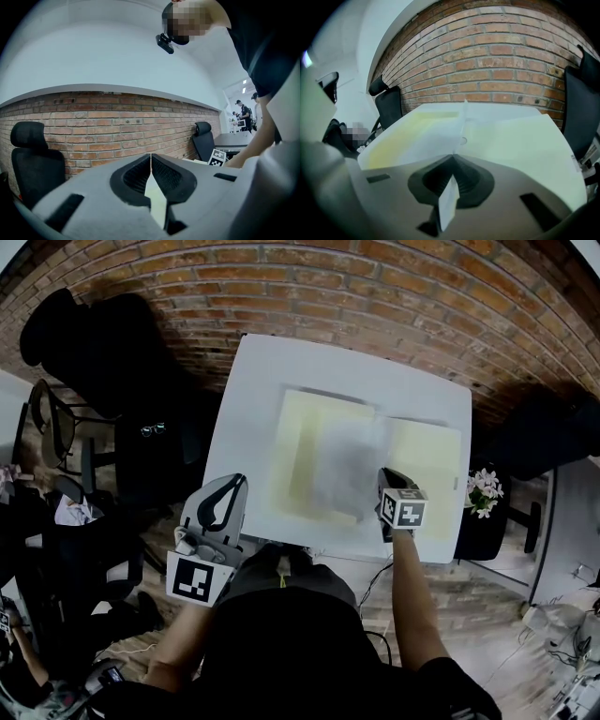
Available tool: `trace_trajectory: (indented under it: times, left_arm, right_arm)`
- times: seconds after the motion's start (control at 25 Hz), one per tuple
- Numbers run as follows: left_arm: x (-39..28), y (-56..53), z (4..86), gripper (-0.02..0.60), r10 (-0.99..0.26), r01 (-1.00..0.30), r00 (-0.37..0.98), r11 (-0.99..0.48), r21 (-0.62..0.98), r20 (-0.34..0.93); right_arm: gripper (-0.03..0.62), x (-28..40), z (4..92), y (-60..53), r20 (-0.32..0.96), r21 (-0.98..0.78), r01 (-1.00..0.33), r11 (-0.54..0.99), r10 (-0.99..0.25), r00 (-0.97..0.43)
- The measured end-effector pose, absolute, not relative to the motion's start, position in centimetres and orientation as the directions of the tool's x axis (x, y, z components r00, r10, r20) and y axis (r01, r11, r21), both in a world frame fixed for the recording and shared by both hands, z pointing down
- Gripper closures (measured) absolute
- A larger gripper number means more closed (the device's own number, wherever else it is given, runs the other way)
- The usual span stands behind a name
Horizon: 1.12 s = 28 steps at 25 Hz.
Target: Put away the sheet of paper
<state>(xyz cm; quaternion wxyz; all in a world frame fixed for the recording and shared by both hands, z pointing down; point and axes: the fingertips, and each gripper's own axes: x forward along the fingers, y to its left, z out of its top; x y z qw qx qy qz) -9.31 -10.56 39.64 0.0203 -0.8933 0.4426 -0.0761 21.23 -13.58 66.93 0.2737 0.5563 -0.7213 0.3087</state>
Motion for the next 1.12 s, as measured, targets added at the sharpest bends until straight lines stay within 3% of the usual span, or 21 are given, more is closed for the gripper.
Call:
trace_trajectory:
  times: [1.12]
  left_arm:
    - [-11.8,-10.1,40.1,0.551,-0.824,-0.819,0.548,-0.564,-0.110,0.144]
  right_arm:
    - [0.579,16.1,70.0,-15.7,0.784,-0.208,-0.950,0.233,-0.541,-0.305]
